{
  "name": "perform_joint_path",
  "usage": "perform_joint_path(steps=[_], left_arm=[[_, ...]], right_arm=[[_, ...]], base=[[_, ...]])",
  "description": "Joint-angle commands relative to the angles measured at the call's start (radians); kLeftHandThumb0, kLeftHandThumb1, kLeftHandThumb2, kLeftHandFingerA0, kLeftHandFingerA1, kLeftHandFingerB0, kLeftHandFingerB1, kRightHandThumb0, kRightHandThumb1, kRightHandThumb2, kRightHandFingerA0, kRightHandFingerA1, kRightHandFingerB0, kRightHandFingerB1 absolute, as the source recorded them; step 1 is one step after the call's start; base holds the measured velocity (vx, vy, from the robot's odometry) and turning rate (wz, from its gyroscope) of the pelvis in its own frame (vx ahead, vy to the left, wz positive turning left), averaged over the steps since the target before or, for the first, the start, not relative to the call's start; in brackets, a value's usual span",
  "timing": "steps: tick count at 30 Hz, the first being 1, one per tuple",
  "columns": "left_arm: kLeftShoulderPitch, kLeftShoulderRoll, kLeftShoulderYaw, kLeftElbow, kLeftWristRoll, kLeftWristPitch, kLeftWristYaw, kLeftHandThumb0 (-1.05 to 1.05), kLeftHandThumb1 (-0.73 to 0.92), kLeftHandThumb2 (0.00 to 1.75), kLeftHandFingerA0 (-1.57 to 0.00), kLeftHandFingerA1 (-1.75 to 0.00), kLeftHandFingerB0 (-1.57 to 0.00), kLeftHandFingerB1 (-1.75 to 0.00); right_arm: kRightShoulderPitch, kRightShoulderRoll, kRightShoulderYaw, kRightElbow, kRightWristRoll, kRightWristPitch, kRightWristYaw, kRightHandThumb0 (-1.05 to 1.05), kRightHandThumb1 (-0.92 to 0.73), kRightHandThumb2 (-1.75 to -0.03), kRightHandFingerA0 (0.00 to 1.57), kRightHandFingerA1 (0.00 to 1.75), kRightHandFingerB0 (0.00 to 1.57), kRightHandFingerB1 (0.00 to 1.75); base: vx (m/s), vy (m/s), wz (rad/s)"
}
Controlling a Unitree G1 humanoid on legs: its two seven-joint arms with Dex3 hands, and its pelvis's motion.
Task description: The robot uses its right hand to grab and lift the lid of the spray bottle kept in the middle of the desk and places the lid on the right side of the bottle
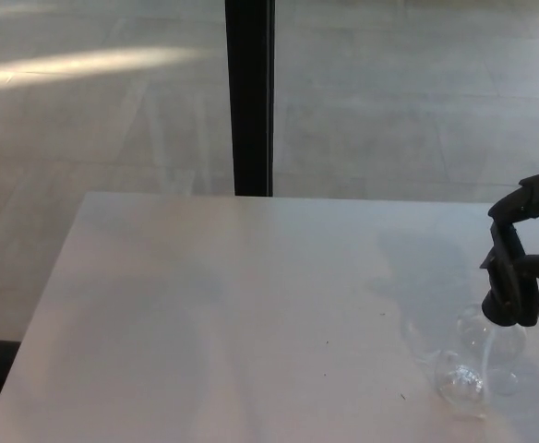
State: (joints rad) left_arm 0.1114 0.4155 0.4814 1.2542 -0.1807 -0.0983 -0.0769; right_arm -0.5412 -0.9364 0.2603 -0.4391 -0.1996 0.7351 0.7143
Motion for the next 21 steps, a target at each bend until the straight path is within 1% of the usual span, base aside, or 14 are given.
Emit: perform_joint_path(steps=[1, 9, 20, 21], left_arm=[[0.007, 0.013, 0.000, -0.003, -0.011, -0.024, -0.004, -0.60, 0.65, 0.59, -0.64, -0.57, -0.52, -0.47], [0.015, 0.018, 0.003, 0.001, -0.013, -0.022, -0.006, -0.60, 0.65, 0.59, -0.64, -0.57, -0.52, -0.47], [0.024, 0.017, 0.000, 0.000, -0.010, -0.024, -0.006, -0.60, 0.65, 0.59, -0.64, -0.57, -0.52, -0.47], [-0.019, 0.011, 0.018, -0.046, -0.036, -0.108, -0.045, -0.63, 0.66, 0.60, -0.73, -0.68, -0.70, -0.51]], right_arm=[[0.014, -0.005, -0.008, -0.003, -0.021, 0.010, 0.012, -0.91, -0.84, -0.66, 0.78, 1.09, 0.33, 0.32], [0.003, 0.014, 0.013, 0.005, -0.031, 0.012, 0.011, -0.91, -0.84, -0.66, 0.78, 1.09, 0.33, 0.32], [0.028, 0.009, 0.005, -0.006, -0.030, 0.014, 0.011, -0.91, -0.84, -0.66, 0.78, 1.09, 0.33, 0.32], [0.012, 0.114, 0.190, 0.090, -0.209, -0.039, -0.095, -0.83, -0.51, -0.87, 0.30, 0.63, 0.08, 0.38]], base=[[0.00, 0.000, 0.00], [0.00, 0.000, 0.00], [0.00, 0.000, 0.00], [0.00, 0.000, 0.00]])
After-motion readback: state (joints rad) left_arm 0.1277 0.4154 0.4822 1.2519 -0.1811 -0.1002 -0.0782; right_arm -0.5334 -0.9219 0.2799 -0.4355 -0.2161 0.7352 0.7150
